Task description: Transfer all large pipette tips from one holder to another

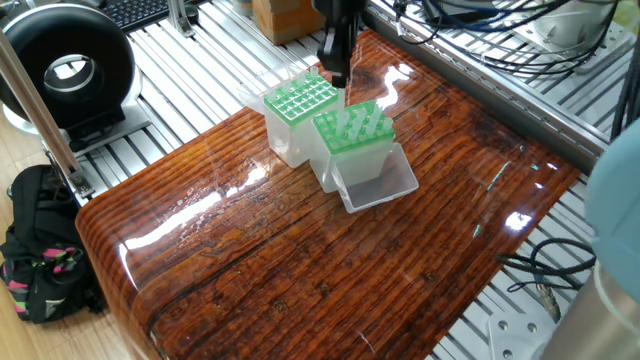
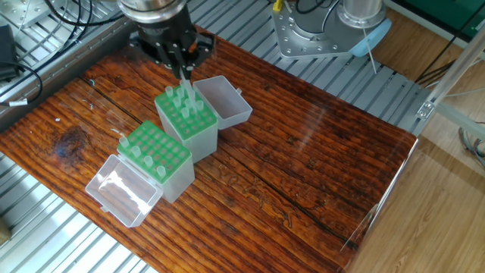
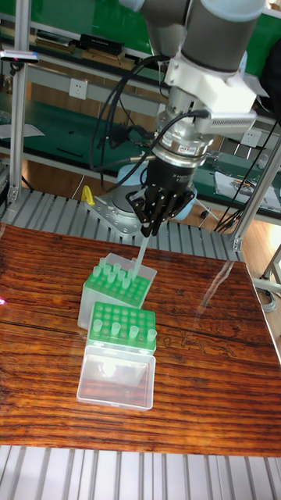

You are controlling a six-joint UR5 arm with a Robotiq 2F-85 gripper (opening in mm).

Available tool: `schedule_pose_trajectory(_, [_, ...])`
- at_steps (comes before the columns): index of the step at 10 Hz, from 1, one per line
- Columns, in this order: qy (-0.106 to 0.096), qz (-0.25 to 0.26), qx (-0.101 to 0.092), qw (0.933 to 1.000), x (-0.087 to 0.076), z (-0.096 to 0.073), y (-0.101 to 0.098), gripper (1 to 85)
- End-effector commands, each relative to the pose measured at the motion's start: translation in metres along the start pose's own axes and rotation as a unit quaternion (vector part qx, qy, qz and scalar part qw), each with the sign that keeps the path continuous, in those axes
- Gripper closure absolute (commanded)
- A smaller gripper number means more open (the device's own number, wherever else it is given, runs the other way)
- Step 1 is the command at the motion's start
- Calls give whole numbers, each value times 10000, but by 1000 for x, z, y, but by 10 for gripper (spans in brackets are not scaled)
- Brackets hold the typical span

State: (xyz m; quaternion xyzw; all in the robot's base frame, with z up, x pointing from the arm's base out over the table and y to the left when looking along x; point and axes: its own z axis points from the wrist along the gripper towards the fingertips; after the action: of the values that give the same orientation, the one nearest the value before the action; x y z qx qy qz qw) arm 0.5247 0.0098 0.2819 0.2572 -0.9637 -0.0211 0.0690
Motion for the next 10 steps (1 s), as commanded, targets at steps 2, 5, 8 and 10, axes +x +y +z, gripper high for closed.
schedule_pose_trajectory(2, [-127, 63, -98, 9999, -9, -28, -3, 730])
schedule_pose_trajectory(5, [-583, 127, -39, 9982, -28, -46, -19, 723])
schedule_pose_trajectory(8, [-1013, 6, 312, 9944, -42, -61, -45, 723])
schedule_pose_trajectory(10, [-1001, -134, 456, 9938, -43, -62, -63, 727])
